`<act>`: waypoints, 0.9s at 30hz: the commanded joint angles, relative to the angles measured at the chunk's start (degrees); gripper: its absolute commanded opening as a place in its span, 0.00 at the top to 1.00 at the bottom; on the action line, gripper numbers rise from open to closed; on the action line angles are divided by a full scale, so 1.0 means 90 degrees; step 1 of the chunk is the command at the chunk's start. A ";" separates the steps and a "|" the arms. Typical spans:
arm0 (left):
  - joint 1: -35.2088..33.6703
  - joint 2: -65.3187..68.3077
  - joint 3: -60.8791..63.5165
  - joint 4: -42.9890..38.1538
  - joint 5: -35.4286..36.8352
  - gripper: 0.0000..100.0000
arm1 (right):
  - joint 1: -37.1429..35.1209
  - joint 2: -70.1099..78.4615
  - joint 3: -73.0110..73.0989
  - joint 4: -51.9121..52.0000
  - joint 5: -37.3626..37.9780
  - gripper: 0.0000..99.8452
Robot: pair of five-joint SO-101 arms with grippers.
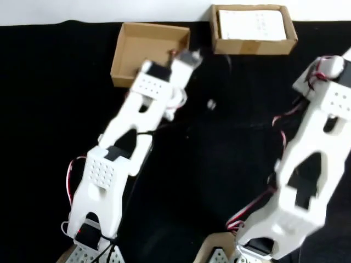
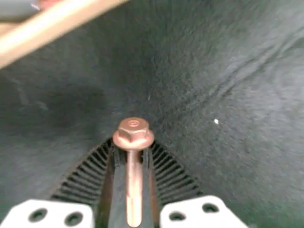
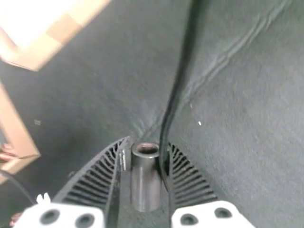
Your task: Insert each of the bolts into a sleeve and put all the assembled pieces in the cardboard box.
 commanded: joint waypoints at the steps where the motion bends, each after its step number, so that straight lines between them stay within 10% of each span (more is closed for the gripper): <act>1: -0.0005 -0.0357 -0.1919 0.0762 0.0068 0.99 | -0.0317 -0.1333 0.0435 0.0044 0.0449 0.99; 14: -0.0386 -0.4449 -0.3053 0.0762 0.0860 0.99 | -0.3092 -0.6149 0.6188 -0.0552 0.1856 0.99; 27: -0.0493 -0.6862 -0.0181 0.0752 0.0879 0.99 | -0.5104 -0.9949 1.3416 -0.7907 0.3341 0.99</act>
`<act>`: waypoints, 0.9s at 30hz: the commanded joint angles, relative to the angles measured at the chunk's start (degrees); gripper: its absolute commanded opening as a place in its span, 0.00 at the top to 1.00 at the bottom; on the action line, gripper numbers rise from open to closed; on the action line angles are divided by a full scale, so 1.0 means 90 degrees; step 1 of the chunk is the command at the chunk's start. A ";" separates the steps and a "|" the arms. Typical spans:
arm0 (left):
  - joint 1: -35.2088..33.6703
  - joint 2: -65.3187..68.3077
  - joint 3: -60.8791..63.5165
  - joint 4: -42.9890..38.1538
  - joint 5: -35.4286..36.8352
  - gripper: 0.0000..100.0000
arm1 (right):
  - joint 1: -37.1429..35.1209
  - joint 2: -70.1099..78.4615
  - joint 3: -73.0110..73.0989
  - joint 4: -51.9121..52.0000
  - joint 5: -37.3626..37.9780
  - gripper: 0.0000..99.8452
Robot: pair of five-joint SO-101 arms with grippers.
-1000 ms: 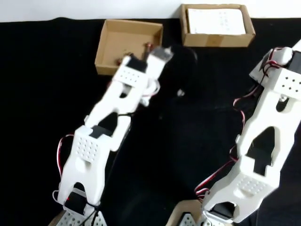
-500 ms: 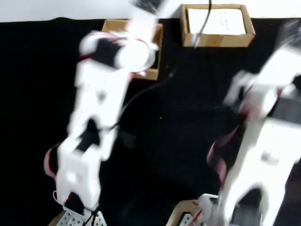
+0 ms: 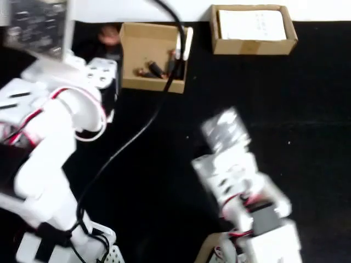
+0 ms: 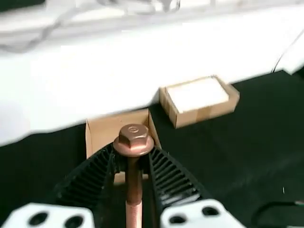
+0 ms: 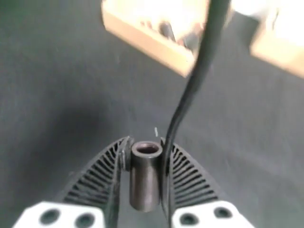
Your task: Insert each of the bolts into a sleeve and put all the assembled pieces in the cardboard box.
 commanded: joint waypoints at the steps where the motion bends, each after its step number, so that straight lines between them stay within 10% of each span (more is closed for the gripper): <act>1: -0.0024 -0.0689 0.0884 -0.0049 0.0039 0.99 | -0.0249 -0.0620 0.1421 -0.2525 -0.0156 0.99; 8: 0.0073 -0.2828 0.5143 -0.1690 0.0059 0.99 | -0.0249 -0.0689 0.2046 -0.3912 -0.1641 0.99; 16: 0.0757 -0.5915 1.0730 -0.6730 0.0694 0.99 | -0.0249 -0.0718 0.2330 -0.4068 -0.2139 0.99; 27: 0.1968 -0.4274 1.0574 -0.7463 0.0713 0.99 | -0.0259 -0.0728 0.2359 -0.4068 -0.2090 0.99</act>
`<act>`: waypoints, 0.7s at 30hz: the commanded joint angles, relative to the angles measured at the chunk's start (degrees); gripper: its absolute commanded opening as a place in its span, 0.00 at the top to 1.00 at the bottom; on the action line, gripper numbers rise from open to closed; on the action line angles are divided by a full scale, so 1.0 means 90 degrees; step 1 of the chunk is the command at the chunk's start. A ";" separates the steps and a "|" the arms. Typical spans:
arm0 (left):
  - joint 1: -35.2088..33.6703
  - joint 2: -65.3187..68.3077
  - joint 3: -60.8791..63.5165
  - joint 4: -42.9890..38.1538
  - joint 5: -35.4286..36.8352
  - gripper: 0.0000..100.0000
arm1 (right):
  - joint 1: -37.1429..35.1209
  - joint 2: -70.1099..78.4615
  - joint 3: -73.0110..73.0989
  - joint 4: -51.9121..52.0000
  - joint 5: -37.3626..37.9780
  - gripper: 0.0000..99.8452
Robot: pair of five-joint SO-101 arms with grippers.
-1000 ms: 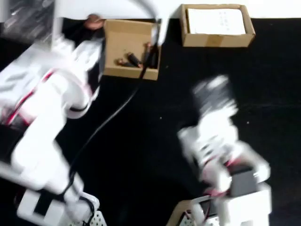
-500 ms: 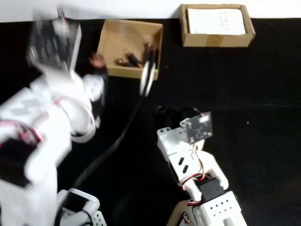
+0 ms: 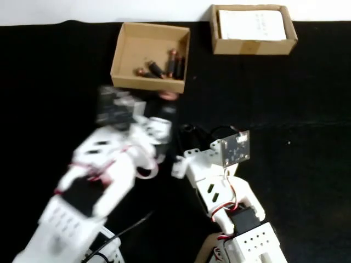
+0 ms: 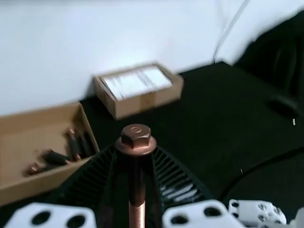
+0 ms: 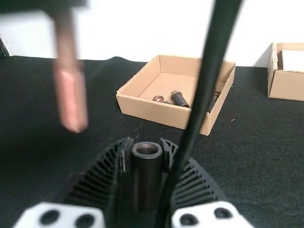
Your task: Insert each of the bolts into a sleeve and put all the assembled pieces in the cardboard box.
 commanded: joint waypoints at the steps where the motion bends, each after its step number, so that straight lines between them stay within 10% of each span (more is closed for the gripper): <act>1: 0.0151 0.0562 -0.0796 -0.0039 0.0068 0.99 | -0.0054 -0.0190 -0.0024 -0.0161 -0.0010 0.99; 21: 0.0024 0.1978 -0.1861 0.0850 0.0791 0.99 | -0.0464 -0.0200 -0.0083 -0.0357 -0.0020 0.99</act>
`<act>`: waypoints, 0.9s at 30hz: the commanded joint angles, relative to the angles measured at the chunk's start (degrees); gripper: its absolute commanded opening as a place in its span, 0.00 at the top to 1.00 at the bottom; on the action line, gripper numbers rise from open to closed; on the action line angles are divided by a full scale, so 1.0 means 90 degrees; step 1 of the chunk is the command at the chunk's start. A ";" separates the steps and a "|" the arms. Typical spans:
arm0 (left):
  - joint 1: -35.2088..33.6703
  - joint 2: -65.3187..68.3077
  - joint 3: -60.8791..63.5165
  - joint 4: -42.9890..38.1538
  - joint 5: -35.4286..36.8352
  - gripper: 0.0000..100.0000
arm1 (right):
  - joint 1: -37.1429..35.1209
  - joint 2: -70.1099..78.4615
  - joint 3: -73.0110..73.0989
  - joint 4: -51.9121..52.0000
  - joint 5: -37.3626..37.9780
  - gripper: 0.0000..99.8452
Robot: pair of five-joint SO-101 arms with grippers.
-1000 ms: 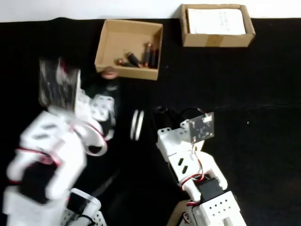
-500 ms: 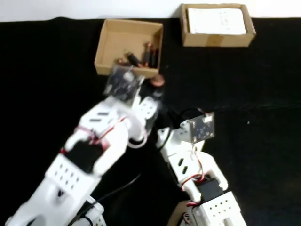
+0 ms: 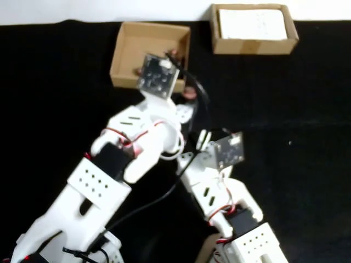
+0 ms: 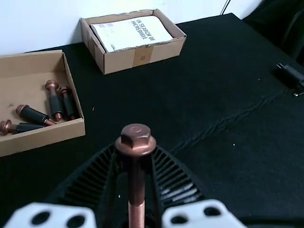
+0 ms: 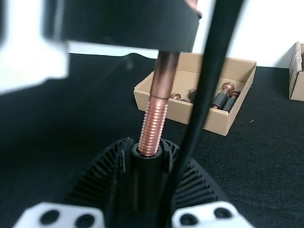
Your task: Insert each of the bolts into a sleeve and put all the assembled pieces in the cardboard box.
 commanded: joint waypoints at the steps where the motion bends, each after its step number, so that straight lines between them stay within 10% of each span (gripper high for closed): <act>1: -0.0132 0.0015 -0.0366 0.0010 0.0029 0.99 | -0.0034 -0.0200 -0.0083 -0.0405 -0.0020 0.99; 15: -0.0484 0.0669 -0.0259 0.0039 0.0029 0.99 | -0.0034 -0.0200 -0.0083 -0.0562 -0.0020 0.99; 27: -0.0142 0.0669 -0.1314 0.1944 0.0000 0.95 | 0.0200 -0.0190 -0.0083 -0.0552 -0.0039 0.99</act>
